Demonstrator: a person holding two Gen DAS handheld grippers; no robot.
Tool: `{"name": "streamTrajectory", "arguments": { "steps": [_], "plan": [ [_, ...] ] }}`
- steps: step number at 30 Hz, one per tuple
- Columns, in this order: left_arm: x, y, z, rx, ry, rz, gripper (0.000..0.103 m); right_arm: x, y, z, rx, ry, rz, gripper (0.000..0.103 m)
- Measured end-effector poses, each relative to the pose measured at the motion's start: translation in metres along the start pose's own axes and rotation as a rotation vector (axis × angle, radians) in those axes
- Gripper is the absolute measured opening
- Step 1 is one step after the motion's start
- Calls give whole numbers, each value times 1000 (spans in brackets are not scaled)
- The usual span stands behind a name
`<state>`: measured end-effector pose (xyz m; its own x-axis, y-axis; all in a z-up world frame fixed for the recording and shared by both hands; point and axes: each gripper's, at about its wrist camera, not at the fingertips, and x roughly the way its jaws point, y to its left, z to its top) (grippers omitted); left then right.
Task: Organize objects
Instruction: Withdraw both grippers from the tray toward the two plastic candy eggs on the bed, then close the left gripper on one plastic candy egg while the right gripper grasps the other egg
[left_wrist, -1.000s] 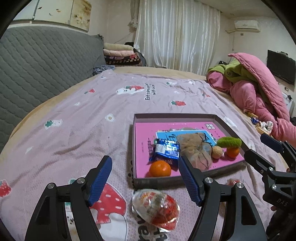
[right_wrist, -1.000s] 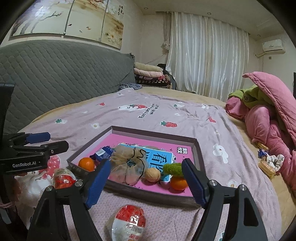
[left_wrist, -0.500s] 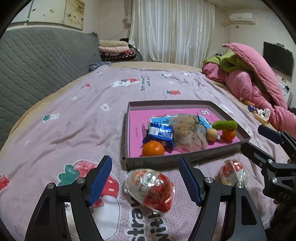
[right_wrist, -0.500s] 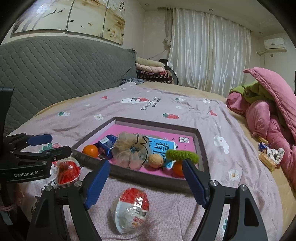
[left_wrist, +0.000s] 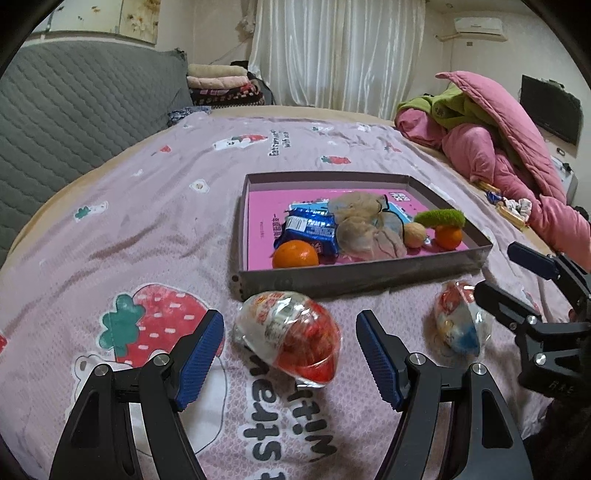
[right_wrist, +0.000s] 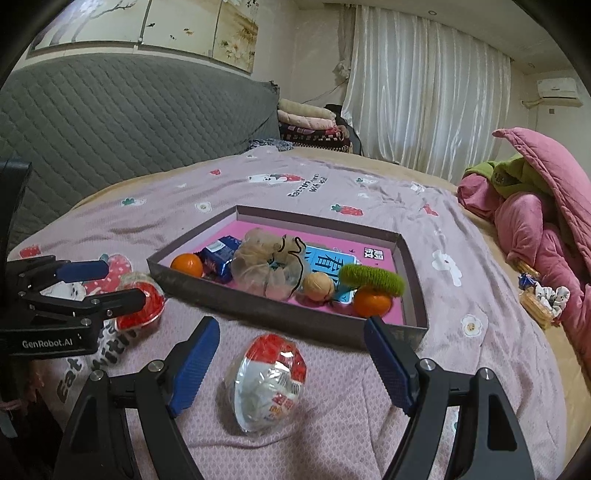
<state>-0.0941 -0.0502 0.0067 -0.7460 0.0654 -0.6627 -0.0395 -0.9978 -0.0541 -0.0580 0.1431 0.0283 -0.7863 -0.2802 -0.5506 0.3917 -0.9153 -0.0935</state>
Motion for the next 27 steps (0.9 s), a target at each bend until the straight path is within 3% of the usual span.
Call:
{"name": "streamTrajectory", "arguments": {
  "steps": [14,27],
  "plan": [
    [19,8,-8,-10,59,-18,77,10,-3,-15,-10,67,5,80],
    [42,-1,-3,-33,94,-31,77,25,-5,-21,79,134,121,83]
  ]
}}
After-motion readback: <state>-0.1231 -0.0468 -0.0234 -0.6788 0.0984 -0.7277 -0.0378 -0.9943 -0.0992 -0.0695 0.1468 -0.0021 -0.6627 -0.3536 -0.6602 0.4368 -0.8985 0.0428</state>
